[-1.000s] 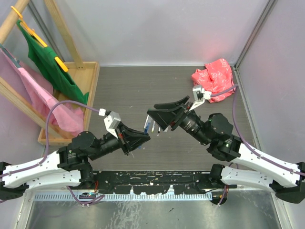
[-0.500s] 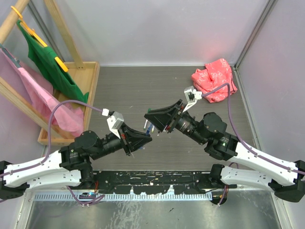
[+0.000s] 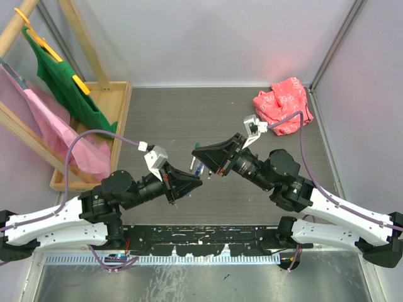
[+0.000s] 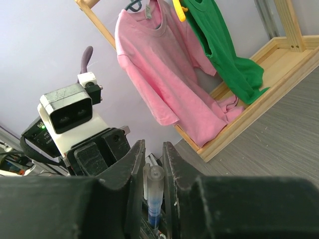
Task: Insert the pens into the pen caps
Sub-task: Press the pen cap onto the pen.
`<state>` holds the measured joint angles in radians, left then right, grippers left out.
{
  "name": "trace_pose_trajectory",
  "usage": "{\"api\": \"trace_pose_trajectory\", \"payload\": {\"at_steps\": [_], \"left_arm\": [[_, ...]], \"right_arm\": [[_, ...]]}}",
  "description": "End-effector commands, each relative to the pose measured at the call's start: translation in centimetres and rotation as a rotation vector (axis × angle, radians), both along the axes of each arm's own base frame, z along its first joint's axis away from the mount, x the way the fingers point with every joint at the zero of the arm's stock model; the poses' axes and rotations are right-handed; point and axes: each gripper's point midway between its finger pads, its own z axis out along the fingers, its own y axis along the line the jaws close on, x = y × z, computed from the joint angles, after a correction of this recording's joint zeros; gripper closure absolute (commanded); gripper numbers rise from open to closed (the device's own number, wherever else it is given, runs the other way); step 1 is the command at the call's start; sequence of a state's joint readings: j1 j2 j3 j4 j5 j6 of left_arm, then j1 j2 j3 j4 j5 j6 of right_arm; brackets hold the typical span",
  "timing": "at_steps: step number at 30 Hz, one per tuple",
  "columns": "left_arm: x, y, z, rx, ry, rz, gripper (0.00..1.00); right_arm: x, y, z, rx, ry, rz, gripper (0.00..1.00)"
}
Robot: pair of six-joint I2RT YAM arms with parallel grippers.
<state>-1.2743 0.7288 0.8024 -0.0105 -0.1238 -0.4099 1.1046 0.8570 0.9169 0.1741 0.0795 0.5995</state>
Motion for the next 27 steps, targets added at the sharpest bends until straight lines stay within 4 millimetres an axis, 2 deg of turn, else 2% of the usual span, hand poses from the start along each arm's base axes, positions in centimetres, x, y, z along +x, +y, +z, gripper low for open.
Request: {"api": "trace_pose_trajectory", "payload": {"at_steps": [1, 10, 14, 19, 20, 27], "left_arm": [[0.7, 0.9, 6.1, -0.153, -0.056, 0.05, 1.0], [1.6, 1.3, 9.6, -0.18, -0.119, 0.101, 1.0], [1.9, 1.8, 11.3, -0.189, -0.165, 0.125, 1.0], [1.9, 2.9, 13.6, -0.216, -0.208, 0.148, 1.0], [1.9, 3.2, 14.1, -0.224, -0.214, 0.151, 1.0], [1.8, 4.3, 16.5, -0.279, -0.241, 0.17, 1.0]], "right_arm": [[-1.7, 1.1, -2.0, -0.035, -0.005, 0.103, 1.0], [-2.7, 2.3, -6.6, -0.111, 0.085, 0.152, 1.0], [-4.3, 3.3, -9.0, -0.16, 0.094, 0.171, 1.0], [-7.0, 4.4, -13.2, -0.266, 0.117, 0.164, 1.0], [-6.8, 4.4, -13.7, -0.266, 0.124, 0.138, 1.0], [-9.2, 4.7, -17.9, -0.357, 0.156, 0.155, 1.0]]}}
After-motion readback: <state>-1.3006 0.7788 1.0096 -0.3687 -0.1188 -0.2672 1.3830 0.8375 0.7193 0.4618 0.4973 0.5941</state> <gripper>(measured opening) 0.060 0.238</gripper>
